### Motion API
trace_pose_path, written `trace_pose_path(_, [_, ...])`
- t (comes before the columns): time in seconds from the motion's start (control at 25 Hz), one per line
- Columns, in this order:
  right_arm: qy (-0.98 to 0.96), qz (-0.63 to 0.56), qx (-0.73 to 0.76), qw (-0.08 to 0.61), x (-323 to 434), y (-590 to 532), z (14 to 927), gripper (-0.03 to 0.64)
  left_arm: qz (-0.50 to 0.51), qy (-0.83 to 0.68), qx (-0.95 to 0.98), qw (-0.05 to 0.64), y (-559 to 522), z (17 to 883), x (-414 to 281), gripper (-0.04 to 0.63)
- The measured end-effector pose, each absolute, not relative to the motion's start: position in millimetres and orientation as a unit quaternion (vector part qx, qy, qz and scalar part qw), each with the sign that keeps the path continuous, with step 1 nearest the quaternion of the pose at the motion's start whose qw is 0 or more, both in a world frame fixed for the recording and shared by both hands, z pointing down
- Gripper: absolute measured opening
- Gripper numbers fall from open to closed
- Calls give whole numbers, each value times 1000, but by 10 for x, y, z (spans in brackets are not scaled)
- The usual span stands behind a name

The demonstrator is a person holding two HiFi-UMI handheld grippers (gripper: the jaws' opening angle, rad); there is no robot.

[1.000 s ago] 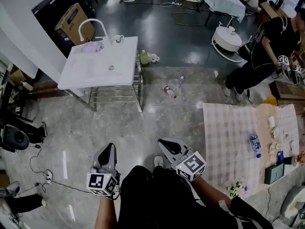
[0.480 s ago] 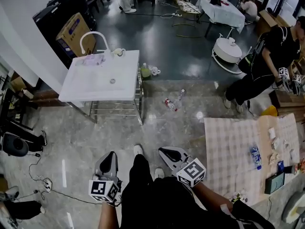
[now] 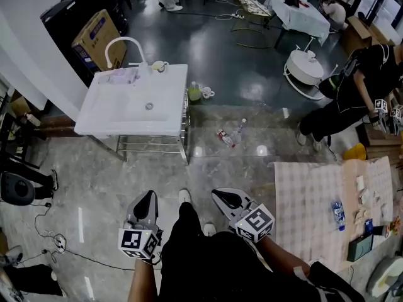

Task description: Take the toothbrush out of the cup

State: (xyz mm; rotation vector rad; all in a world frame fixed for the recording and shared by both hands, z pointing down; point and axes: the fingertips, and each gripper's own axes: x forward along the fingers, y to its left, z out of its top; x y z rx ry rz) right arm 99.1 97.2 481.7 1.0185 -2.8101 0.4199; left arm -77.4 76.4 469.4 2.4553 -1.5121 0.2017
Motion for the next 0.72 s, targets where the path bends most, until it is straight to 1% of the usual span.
trace_pose_path(0.28, [-924,143,346,73,988,427,4833,12,59,-516,844,134,198,4704,-836,9])
trace_pose_path(0.72, [-925,143,339,91,510,-384,4779,12,57,-515,842,152,-612,4782,-1276,9])
